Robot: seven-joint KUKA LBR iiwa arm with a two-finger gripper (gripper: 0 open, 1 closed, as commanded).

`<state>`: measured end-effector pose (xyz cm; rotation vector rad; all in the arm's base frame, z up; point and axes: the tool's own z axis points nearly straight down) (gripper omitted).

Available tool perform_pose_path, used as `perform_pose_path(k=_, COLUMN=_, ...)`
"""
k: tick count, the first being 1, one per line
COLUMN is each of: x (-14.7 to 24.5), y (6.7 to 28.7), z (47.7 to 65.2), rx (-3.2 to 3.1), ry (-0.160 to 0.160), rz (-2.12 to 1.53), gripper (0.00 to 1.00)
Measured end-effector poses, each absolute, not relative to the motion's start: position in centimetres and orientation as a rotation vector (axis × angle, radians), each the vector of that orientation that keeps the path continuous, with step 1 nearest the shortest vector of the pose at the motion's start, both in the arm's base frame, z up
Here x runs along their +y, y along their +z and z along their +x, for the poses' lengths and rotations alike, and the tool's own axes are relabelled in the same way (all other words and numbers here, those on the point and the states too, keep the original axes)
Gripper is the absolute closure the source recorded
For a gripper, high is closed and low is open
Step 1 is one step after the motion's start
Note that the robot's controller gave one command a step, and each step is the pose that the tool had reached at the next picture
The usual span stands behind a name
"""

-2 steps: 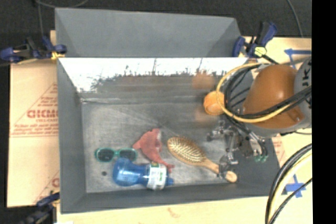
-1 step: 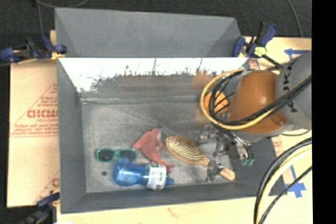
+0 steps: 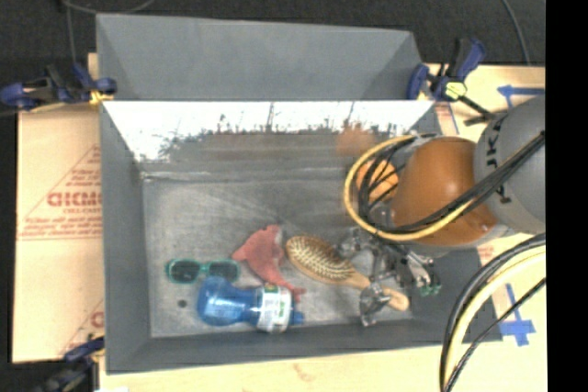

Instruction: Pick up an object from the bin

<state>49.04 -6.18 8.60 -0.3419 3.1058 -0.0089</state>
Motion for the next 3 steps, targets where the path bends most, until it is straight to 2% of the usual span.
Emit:
perform_pose_path(k=1, x=-1.5, y=8.2, z=52.4, rx=3.101, ry=-0.017, rz=-0.236, gripper=1.00)
perform_pose_path(k=2, x=-1.5, y=8.2, z=52.4, rx=3.100, ry=-0.017, rz=-0.238, gripper=1.00)
perform_pose_path(k=3, x=-0.2, y=25.6, z=50.9, rx=3.124, ry=-0.003, rz=-0.212, gripper=1.00)
